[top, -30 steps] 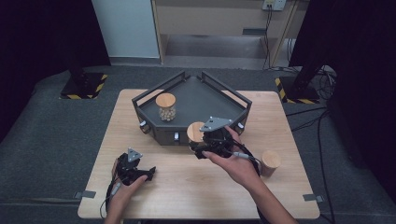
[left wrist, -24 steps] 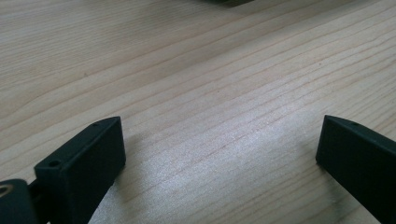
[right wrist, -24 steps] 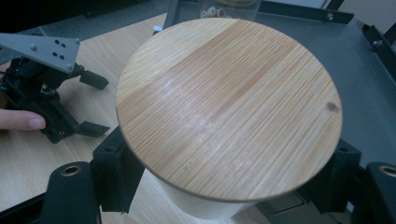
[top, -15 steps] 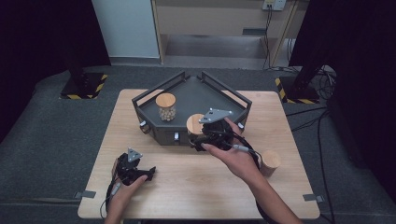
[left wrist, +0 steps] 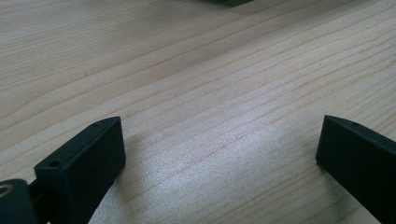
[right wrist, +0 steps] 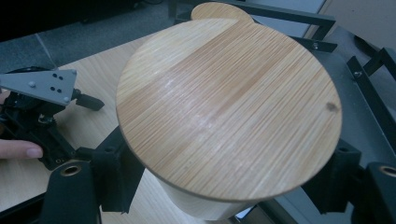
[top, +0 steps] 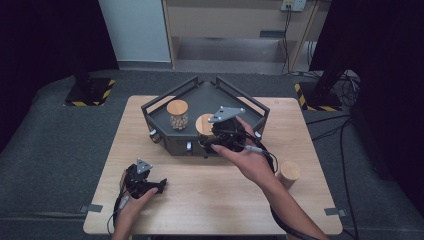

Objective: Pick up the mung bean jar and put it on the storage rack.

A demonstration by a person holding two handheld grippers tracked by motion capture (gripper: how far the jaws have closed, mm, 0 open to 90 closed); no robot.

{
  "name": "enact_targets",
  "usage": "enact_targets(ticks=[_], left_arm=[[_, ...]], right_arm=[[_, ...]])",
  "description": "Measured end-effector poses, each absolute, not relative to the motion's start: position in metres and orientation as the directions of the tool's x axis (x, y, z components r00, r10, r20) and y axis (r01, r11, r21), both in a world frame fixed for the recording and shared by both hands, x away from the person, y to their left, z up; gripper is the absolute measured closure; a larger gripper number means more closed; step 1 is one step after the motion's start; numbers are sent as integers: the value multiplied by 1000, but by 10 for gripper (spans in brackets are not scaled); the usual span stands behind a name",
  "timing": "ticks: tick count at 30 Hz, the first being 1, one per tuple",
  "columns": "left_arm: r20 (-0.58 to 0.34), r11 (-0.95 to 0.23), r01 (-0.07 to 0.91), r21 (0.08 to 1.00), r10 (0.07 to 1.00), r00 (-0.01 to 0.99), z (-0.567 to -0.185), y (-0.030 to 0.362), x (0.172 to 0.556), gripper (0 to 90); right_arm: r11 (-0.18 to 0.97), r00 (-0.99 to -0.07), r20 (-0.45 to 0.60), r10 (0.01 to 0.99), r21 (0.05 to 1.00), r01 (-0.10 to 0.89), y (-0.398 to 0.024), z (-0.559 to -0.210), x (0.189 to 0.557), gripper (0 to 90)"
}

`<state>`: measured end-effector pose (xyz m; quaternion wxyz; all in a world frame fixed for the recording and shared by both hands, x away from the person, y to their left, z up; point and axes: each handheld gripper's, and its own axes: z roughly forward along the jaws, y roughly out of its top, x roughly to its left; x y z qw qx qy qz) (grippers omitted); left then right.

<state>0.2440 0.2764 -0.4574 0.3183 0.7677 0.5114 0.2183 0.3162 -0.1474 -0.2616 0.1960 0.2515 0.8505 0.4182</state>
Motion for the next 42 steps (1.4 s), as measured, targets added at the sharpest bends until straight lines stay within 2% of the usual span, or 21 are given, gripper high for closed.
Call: enact_targets(ticks=[15, 42], left_arm=[[9, -274, 647, 711, 924, 382, -457, 277, 244, 0], [10, -276, 647, 711, 923, 384, -457, 277, 244, 0]], right_arm=[[513, -782, -129, 610, 816, 265, -144, -246, 334, 255], [520, -767, -103, 633, 791, 323, -122, -259, 382, 254]])
